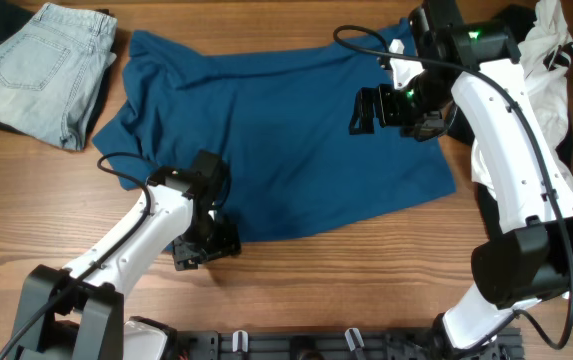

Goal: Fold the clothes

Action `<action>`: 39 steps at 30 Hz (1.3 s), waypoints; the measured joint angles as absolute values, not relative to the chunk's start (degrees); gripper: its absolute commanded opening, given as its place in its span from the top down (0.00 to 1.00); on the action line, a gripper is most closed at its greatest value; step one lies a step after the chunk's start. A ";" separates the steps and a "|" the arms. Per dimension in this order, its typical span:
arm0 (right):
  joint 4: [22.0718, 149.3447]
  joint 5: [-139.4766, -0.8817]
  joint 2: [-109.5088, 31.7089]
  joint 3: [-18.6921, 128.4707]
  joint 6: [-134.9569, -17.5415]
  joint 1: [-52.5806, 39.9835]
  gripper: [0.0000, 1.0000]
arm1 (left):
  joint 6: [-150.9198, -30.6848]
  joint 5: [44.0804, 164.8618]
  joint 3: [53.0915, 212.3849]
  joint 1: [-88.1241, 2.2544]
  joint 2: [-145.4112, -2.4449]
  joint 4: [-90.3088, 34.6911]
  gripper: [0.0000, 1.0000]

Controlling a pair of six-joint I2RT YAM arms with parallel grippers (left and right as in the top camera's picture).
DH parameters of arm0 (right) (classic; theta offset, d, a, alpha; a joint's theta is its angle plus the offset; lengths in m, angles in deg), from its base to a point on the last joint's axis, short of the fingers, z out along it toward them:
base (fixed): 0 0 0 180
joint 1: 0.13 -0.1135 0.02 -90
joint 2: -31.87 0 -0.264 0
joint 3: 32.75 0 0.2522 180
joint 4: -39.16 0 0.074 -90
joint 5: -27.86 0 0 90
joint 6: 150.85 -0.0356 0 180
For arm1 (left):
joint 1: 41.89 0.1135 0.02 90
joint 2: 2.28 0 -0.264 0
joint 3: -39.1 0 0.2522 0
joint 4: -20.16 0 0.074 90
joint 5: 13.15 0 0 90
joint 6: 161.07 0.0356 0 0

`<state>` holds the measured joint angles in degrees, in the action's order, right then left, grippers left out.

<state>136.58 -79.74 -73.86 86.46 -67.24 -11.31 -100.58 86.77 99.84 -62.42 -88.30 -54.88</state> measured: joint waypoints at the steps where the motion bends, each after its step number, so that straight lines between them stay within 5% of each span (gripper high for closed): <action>1: 136.58 -79.74 -73.86 86.46 -67.24 -11.31 0.00 | -100.58 86.70 99.84 -62.42 -88.30 -54.70 0.25; 19: 137.10 -80.64 -73.86 86.46 -66.59 -11.31 0.00 | -100.76 86.35 92.28 -62.42 -88.28 -50.11 0.24; 22: 137.08 -80.81 -73.86 86.46 -66.59 -11.31 0.00 | -100.76 86.35 92.28 -62.42 -88.30 -50.07 0.00; 39: 136.65 -81.25 -73.86 86.46 -66.15 -11.31 0.00 | -106.62 86.13 98.53 -62.42 -80.65 -44.72 0.00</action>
<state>136.65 -81.25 -73.86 86.46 -66.15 -11.31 -106.62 86.13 98.53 -62.42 -80.65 -44.72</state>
